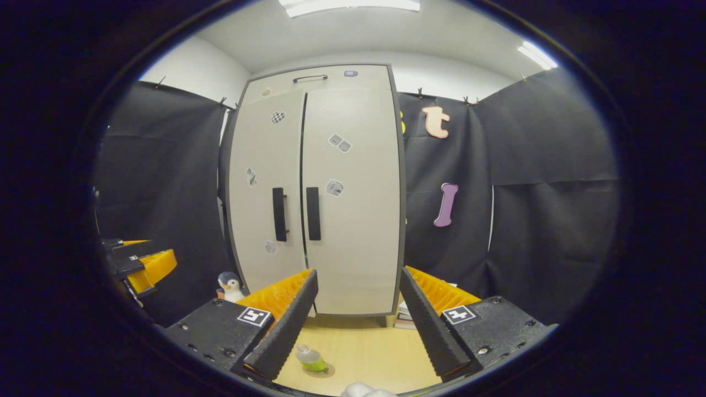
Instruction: Grasp the bottle in the cabinet with the left hand and place it on the coaster, then close the right door with the right hand and the left door with the left hand.
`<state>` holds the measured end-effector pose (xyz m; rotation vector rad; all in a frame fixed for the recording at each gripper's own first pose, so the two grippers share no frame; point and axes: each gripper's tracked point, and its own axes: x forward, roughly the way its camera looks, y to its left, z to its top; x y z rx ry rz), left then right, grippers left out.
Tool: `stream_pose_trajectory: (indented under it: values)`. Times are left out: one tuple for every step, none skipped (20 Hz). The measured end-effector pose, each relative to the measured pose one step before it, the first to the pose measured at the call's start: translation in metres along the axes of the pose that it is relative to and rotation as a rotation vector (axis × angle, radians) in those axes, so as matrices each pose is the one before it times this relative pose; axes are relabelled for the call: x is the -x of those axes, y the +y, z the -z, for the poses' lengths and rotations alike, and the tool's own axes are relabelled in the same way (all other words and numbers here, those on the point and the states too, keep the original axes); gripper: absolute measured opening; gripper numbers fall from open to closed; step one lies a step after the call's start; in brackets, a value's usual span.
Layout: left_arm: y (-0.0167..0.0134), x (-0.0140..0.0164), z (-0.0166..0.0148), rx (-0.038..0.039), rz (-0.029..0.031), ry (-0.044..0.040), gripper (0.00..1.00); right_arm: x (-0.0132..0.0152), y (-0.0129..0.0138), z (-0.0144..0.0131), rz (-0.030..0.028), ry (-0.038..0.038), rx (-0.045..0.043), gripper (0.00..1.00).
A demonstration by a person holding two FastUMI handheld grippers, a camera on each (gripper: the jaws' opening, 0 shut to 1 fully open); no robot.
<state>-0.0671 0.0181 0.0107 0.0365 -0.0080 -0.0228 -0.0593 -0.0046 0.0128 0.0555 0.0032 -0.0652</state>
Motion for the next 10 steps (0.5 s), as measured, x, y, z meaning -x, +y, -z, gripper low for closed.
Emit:
stream_pose_trajectory:
  values:
    - [0.00009, -0.00022, 0.00059, -0.00071, 0.00001, 0.00078, 0.96, -0.00047, 0.00031, 0.00008, -0.00052, -0.00052, 0.00001, 0.94]
    - [-0.00007, -0.00071, 0.00005, -0.00104, -0.00039, 0.00242, 0.96, -0.00025, 0.00012, 0.00078, 0.00197, 0.00289, 0.00130, 0.94]
    - [-0.00033, -0.00057, 0.00182, 0.00279, 0.00320, 0.00536, 0.96, -0.00079, -0.00005, -0.00009, -0.00019, -0.00064, -0.00204, 0.94]
    - [-0.00060, -0.00059, -0.00051, 0.00286, 0.00142, -0.00267, 0.96, -0.00030, 0.00105, 0.00005, -0.00233, 0.00095, -0.00223, 0.98]
    - [0.00048, -0.00046, -0.00028, -0.00079, -0.00156, 0.00044, 0.96, -0.00036, -0.00005, 0.00041, -0.00088, 0.00033, 0.00016, 0.94]
    - [0.00053, 0.00023, -0.00003, -0.00142, -0.00137, -0.00111, 0.96, -0.00045, 0.00023, -0.00028, 0.00069, 0.00045, 0.00233, 0.94]
    - [-0.00032, -0.00014, -0.00089, -0.00103, -0.00010, -0.00056, 0.96, -0.00020, 0.00013, -0.00057, -0.00068, -0.00090, 0.00207, 0.94]
    - [0.00048, -0.00087, 0.00129, -0.00024, 0.00060, 0.00220, 0.96, -0.00063, 0.00020, -0.00071, -0.00027, -0.00024, 0.00086, 0.98]
    - [0.00008, 0.00009, 0.00034, -0.00064, -0.00110, 0.00103, 0.96, -0.00027, 0.00025, 0.00006, -0.00058, -0.00250, -0.00047, 0.94]
    - [0.00028, -0.00059, 0.00030, -0.00087, -0.00045, -0.00115, 0.96, -0.00031, 0.00045, -0.00071, -0.00073, -0.00025, 0.00016, 0.98]
